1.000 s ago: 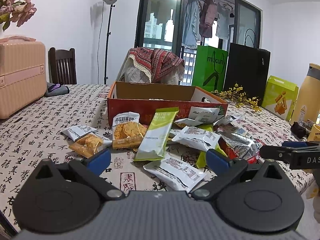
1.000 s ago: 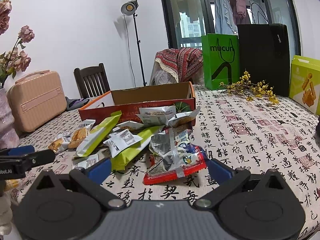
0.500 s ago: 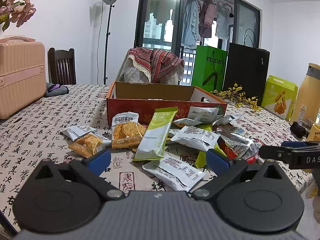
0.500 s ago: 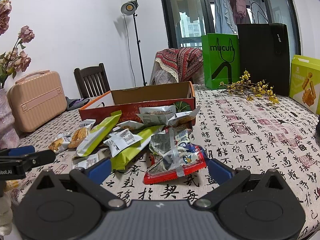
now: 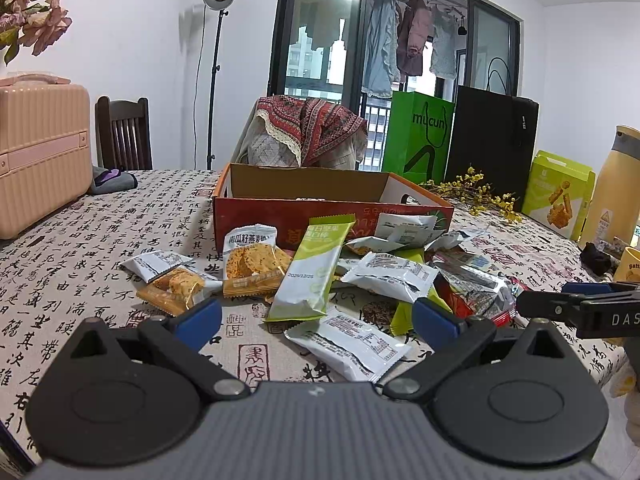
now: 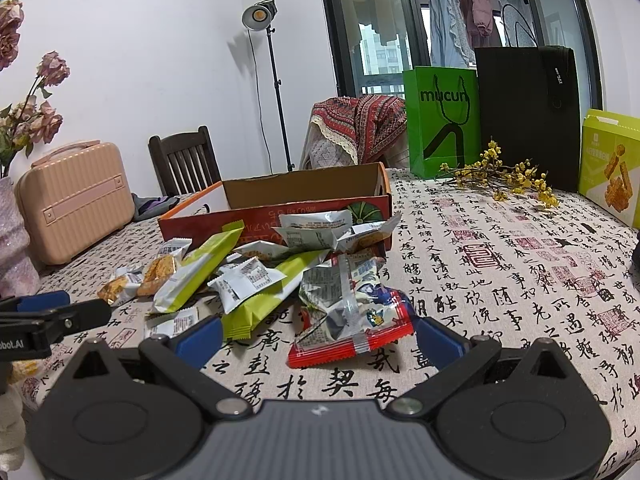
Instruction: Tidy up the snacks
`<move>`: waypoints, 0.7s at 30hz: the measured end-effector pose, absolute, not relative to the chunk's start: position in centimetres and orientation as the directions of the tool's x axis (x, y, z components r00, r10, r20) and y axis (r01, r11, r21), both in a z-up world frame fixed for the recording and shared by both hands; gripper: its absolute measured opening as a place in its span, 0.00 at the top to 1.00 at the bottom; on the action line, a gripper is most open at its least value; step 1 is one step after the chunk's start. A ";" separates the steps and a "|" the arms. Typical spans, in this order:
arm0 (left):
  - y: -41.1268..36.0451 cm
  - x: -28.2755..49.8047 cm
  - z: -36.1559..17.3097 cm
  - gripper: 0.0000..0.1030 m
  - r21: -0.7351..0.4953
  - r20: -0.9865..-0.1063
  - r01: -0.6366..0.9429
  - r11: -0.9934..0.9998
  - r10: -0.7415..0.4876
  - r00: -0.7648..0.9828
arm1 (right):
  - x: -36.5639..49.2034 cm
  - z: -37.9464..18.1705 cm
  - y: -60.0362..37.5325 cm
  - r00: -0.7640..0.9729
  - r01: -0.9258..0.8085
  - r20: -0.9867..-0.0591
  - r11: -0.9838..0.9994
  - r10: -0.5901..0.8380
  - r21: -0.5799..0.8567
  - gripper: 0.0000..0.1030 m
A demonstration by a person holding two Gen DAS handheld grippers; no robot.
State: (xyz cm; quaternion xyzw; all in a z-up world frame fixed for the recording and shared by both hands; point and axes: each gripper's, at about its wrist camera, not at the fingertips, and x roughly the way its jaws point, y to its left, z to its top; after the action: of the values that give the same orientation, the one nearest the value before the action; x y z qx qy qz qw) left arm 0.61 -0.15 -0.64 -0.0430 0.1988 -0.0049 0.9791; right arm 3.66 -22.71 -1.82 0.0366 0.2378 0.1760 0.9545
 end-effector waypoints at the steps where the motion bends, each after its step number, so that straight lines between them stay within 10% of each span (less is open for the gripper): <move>1: -0.2 0.6 -0.6 0.00 -0.086 -0.389 -0.008 0.996 -0.026 0.921 | 3.7 -1.8 -22.7 0.825 -0.318 -0.441 0.935 0.353 0.154 0.00; 21: -0.5 0.9 -0.7 0.00 -0.080 -0.405 0.007 0.997 -0.039 0.913 | 4.0 -2.2 -22.6 0.818 -0.320 -0.449 0.933 0.361 0.167 0.00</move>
State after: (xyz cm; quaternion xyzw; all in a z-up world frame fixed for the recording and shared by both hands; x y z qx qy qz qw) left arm 0.88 -0.52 -0.71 -0.0385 0.2078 -0.0118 0.9773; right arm 3.99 -22.64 -2.21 0.0420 0.2433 0.1786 0.9524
